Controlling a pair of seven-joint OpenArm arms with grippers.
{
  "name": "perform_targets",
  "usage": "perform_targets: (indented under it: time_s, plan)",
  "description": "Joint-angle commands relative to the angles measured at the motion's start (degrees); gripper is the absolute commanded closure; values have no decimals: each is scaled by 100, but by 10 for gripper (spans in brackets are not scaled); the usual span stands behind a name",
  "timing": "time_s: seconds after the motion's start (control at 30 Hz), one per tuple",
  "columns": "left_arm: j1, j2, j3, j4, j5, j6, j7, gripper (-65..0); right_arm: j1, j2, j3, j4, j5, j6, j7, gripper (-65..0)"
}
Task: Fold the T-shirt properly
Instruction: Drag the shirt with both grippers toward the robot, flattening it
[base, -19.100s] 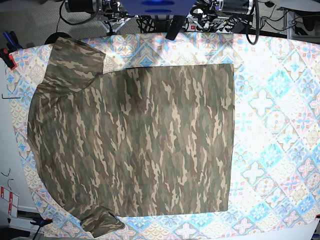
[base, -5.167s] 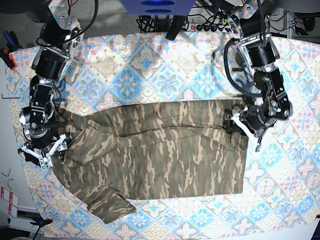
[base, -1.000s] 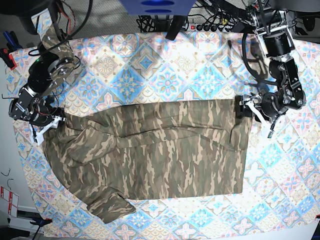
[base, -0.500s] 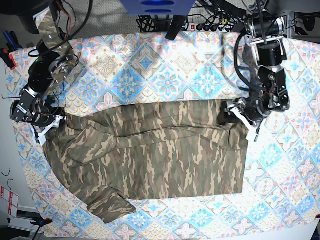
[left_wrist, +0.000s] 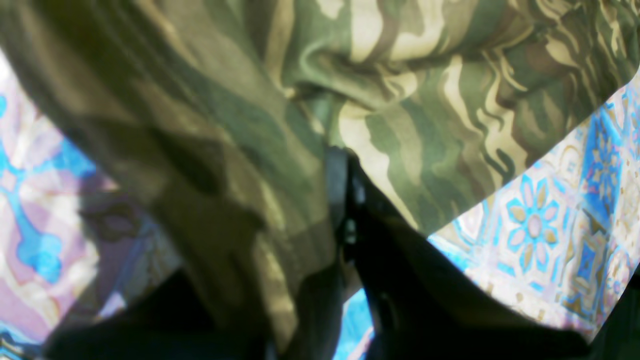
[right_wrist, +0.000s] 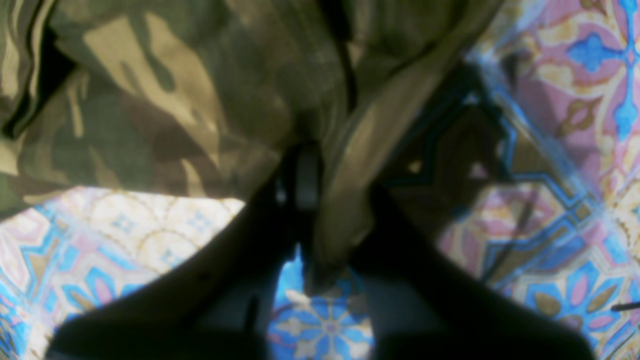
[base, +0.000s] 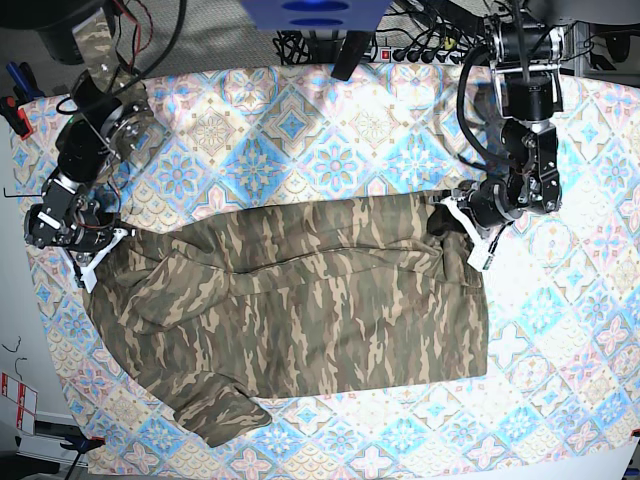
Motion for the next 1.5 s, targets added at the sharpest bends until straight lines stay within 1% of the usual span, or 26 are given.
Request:
perform_targets:
  time_s: [0.0, 0.07, 0.13, 0.27, 0.37, 0.53, 0.6, 0.77, 0.87, 0.97, 1.1, 1.17, 1.37, 1.47]
  plan:
    - [164, -17, 44, 4, 236, -6, 342, -20, -31, 52, 55, 10, -133, 14, -179, -15]
    - [270, -35, 44, 21, 236, -6, 342, -20, -128, 87, 134, 10, -133, 14, -179, -15]
    - [401, -44, 53, 21, 236, -6, 342, -20, -198, 219, 204, 10, -124, 14, -187, -15]
    - [630, -53, 36, 21, 227, -6, 342, -18, -365, 377, 292, 28, -124, 14, -346, -15]
    - [771, -158, 36, 21, 227, -6, 325, -18, -576, 465, 503, 195, -124, 14, -346, -15]
    - [1008, -193, 27, 30, 218, -6, 316, -16, -1051, 465, 547, 626, -124, 14, -354, -15]
    - [1105, -290, 36, 100, 227, -6, 316, -16, -1200, 465, 547, 801, -124, 14, -363, -15]
    - [1791, -343, 27, 1111, 236, -6, 351, -18, -1657, 439, 556, 1320, -89, 14, -662, -15]
    - [2045, -431, 9, 1525, 236, -6, 589, -19, -1921, 430, 556, 1628, -89, 14, -820, -15]
    - [2195, -466, 9, 1569, 227, -6, 633, -19, -2150, 342, 609, 1918, -89, 14, -961, -15]
    - [2371, -518, 27, 1577, 227, -6, 633, -19, -2528, 219, 925, 2313, -89, 14, -1084, -15]
    - [2476, -642, 36, 1577, 227, -6, 633, -19, -2712, 219, 943, 2437, -89, 14, -1154, -15]
    - [2793, -765, 9, 1577, 227, -6, 615, -19, -2923, 149, 943, 2454, -89, 14, -1163, -15]
    - [2933, -773, 9, 1577, 227, -6, 369, -19, -2923, 149, 943, 2454, -89, 14, -1163, -15]
